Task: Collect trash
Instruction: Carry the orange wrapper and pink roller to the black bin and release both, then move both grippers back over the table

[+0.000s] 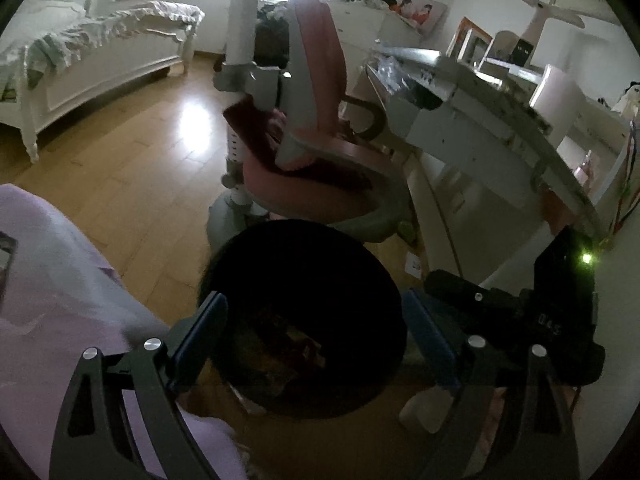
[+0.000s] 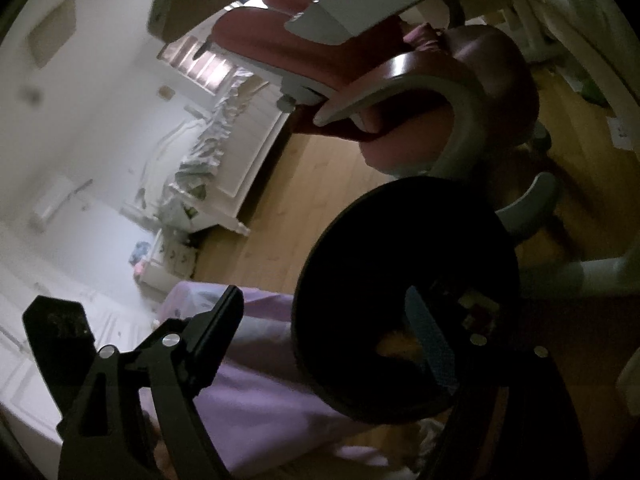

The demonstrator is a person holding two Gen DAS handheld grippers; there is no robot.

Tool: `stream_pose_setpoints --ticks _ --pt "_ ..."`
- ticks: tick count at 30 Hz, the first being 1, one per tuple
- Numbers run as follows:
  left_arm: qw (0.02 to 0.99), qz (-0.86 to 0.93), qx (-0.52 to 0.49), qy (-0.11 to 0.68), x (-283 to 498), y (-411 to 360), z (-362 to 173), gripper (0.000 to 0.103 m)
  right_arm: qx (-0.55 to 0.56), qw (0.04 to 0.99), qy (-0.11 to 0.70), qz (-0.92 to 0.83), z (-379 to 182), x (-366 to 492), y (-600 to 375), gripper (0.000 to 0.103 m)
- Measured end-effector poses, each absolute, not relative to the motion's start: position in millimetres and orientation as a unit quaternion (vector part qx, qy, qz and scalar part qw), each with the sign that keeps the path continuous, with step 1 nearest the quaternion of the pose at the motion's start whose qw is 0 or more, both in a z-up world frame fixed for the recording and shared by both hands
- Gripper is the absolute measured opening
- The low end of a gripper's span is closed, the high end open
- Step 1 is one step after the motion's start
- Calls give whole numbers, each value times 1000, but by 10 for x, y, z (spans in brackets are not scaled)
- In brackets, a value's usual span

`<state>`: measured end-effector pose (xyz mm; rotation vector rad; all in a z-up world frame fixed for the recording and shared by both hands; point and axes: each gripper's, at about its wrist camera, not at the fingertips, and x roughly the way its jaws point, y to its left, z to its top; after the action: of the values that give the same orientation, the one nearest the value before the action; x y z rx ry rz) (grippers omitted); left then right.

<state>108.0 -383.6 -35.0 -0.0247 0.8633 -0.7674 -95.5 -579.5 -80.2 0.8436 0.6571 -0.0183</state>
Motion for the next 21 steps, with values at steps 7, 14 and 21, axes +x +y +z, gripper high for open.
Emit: stream_pose_setpoints --ticks 7,14,21 --pt "869 -312 -12 383 1084 -3207 -183 93 375 868 325 14 -670 -850 -5508 82" --pt "904 -201 7 378 1346 -2142 -237 98 320 879 347 60 -512 -581 -4927 82" --pt "892 -183 33 412 1770 -1511 -469 98 232 895 361 125 -331 -190 -4143 82"
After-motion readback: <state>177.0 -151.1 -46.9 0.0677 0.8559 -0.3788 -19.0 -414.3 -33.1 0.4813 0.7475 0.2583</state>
